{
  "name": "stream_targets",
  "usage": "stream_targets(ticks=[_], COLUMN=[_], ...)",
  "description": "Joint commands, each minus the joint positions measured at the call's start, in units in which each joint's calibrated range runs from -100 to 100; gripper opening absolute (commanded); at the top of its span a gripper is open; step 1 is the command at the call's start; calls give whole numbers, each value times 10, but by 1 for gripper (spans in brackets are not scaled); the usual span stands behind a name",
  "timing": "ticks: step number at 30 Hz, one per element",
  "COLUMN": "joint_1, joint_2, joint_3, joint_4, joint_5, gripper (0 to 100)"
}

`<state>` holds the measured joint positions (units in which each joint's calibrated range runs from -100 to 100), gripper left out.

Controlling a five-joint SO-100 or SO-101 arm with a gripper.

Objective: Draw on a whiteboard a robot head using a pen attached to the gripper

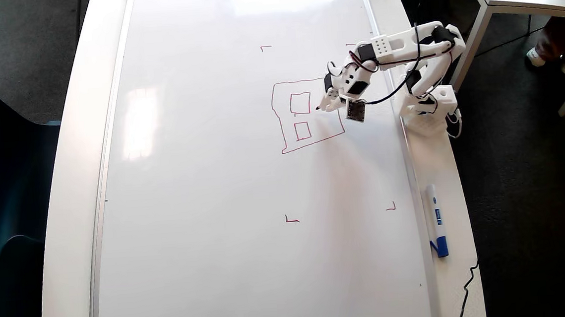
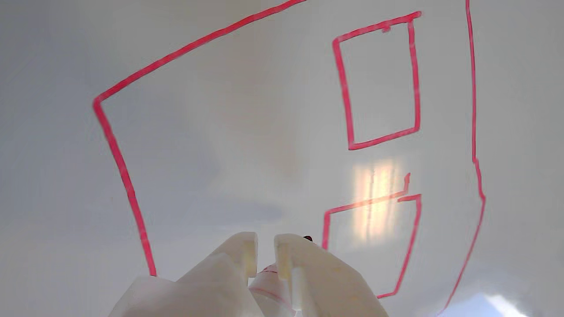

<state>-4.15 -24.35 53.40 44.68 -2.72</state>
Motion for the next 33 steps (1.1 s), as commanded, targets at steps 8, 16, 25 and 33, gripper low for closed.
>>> stream_targets(ticks=[8, 16, 25, 33], joint_1=[-38, -44, -46, -46], joint_2=[-42, -10, -7, -8], joint_3=[33, 25, 32, 48], joint_4=[-7, -39, -43, -56], joint_5=[-19, -24, -24, -24], gripper=[1, 1, 1, 1])
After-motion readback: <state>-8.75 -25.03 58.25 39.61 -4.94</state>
